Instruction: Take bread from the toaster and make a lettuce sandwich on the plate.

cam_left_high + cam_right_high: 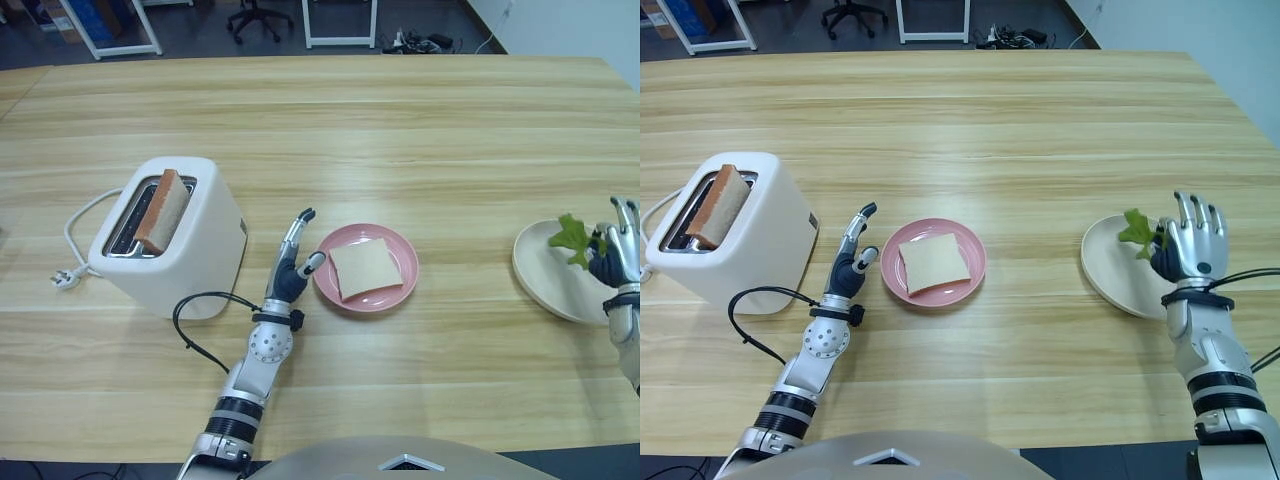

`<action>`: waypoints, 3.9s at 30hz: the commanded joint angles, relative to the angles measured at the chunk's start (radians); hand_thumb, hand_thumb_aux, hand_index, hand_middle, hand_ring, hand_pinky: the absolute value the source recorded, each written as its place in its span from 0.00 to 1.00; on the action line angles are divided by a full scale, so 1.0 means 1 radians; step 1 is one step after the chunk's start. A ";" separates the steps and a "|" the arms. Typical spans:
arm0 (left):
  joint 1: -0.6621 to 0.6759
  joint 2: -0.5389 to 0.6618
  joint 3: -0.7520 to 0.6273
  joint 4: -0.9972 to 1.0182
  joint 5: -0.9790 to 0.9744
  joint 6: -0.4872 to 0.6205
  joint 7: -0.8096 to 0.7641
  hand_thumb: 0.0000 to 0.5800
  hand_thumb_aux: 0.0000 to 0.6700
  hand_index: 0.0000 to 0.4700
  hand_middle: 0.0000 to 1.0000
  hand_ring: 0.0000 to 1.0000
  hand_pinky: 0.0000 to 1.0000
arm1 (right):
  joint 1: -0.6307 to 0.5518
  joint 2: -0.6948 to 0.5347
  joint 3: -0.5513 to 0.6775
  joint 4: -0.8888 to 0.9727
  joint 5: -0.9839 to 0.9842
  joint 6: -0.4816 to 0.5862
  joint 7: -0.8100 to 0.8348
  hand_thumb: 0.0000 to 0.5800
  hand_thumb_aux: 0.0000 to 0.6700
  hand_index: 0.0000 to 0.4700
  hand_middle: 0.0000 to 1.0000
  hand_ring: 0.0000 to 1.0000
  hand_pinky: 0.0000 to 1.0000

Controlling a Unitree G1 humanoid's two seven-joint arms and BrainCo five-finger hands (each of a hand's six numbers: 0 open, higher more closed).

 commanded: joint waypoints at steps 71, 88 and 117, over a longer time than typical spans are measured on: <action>-0.045 -0.037 0.026 0.111 0.012 -0.058 0.019 0.00 0.00 0.00 0.00 0.00 0.00 | -0.119 0.442 0.282 -0.336 0.186 -0.294 0.329 0.00 0.00 0.00 0.00 0.00 0.00; 0.051 0.283 0.504 -0.425 0.477 0.435 -0.047 0.00 0.00 0.00 0.00 0.00 0.00 | -0.046 0.629 -0.053 -0.285 0.737 -0.251 0.451 0.00 0.00 0.00 0.00 0.00 0.00; 0.087 0.311 0.467 -0.542 0.400 0.554 -0.027 1.00 1.00 1.00 1.00 1.00 1.00 | -0.036 0.648 -0.094 -0.269 0.714 -0.264 0.464 0.00 0.00 0.00 0.00 0.00 0.00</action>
